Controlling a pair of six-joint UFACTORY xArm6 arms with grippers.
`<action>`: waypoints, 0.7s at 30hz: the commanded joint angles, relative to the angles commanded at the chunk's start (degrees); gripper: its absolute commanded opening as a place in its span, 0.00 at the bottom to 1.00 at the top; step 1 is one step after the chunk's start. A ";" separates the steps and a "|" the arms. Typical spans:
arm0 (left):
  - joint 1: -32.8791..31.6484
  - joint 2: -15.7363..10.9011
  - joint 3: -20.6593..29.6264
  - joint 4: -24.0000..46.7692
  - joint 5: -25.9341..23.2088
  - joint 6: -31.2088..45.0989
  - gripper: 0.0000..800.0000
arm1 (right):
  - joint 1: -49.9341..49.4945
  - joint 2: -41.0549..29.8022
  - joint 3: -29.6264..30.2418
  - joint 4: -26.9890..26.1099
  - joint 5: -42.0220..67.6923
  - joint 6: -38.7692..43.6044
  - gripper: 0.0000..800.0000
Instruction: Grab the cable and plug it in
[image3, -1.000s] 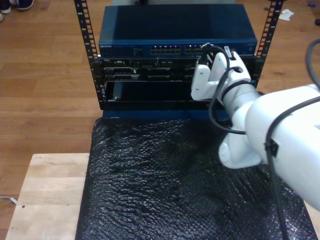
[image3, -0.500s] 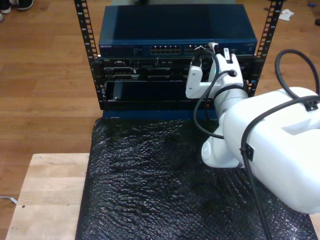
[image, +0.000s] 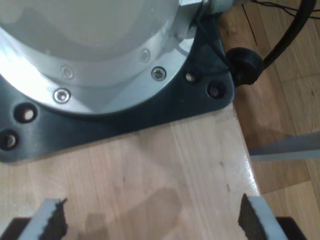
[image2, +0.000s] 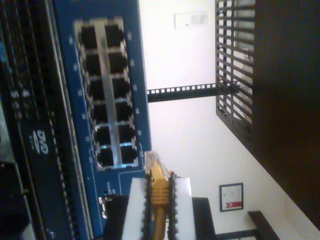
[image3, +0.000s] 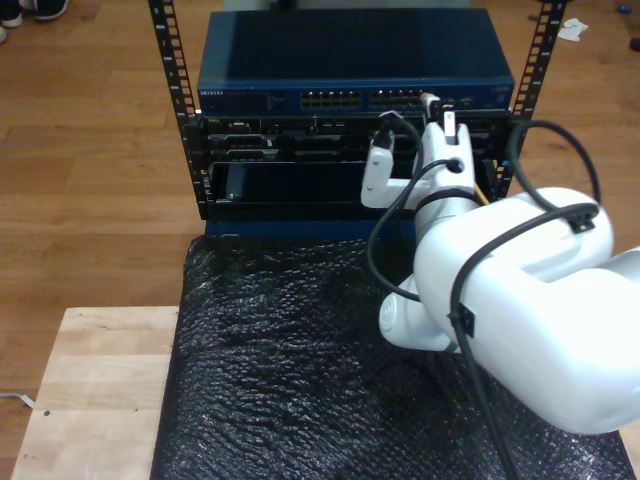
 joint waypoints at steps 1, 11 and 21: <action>0.00 0.00 0.00 0.00 0.00 0.00 1.00 | 0.09 0.09 -0.18 0.00 -0.09 -0.09 0.00; 0.00 0.00 0.00 0.00 0.00 0.00 1.00 | 0.09 2.55 -3.52 0.44 -0.35 -3.08 0.00; 0.00 0.00 0.00 0.09 0.00 0.00 1.00 | 0.18 3.87 -5.10 3.08 -0.44 -5.71 0.00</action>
